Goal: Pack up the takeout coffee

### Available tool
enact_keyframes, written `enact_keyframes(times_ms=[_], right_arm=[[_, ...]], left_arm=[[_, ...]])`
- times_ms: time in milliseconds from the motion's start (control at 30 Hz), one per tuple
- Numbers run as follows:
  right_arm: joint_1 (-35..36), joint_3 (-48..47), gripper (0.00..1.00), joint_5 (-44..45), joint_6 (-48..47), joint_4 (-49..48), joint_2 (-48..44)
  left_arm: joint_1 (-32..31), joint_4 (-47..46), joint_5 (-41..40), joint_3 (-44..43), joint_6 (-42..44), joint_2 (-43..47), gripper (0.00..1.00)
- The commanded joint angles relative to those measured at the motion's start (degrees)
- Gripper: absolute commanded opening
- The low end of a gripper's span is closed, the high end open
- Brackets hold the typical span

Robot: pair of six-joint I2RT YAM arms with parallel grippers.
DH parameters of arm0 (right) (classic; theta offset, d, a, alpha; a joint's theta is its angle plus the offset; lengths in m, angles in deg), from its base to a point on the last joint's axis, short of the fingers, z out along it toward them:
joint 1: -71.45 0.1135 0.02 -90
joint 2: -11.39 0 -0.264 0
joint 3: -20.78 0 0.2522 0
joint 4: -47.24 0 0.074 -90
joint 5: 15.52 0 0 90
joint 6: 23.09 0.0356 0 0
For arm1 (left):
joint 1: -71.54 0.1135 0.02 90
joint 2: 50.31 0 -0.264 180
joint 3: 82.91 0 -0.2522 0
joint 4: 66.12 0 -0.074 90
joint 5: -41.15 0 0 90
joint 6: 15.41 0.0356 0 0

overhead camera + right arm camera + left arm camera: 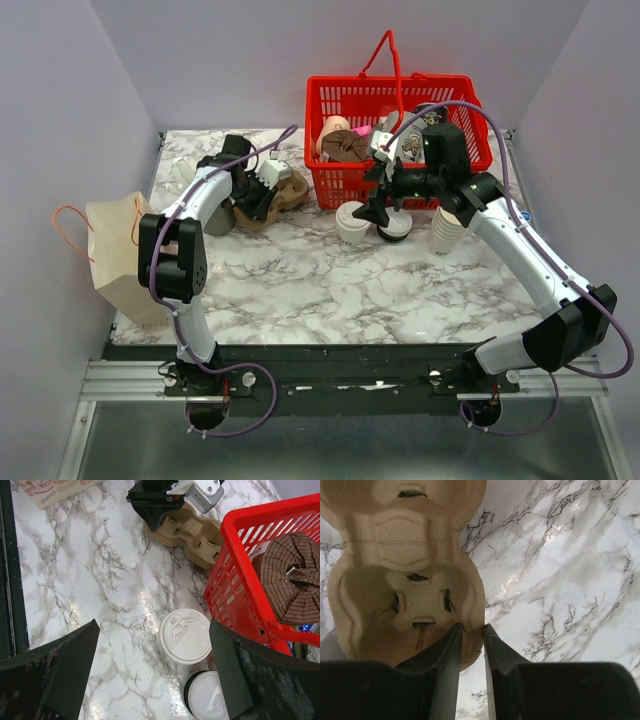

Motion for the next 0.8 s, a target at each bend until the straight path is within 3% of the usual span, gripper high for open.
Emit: enact_keyframes(times_ms=[0, 267, 633, 667, 767], right_arm=[[-0.1, 0.4, 1.0, -1.4, 0.8, -1.6, 0.1], [-0.1, 0.5, 1.0, -1.7, 1.0, -2.0, 0.1], [-0.1, -0.8, 1.0, -1.9, 1.4, -2.1, 1.3], [0.0, -0.9, 1.0, -1.8, 1.4, -2.1, 1.4], [-0.1, -1.0, 1.0, -1.7, 1.5, -2.0, 1.4]], left_arm=[[-0.4, 1.3, -0.8, -3.1, -1.1, 0.2, 0.29], [-0.4, 1.8, -1.4, -5.7, -2.6, 2.0, 0.24], [-0.5, -3.4, -1.6, -3.7, -7.6, 6.4, 0.05], [-0.5, -4.0, -1.6, -2.3, -7.8, 6.7, 0.06], [-0.8, -7.4, -1.7, -0.3, -8.2, 7.5, 0.32]])
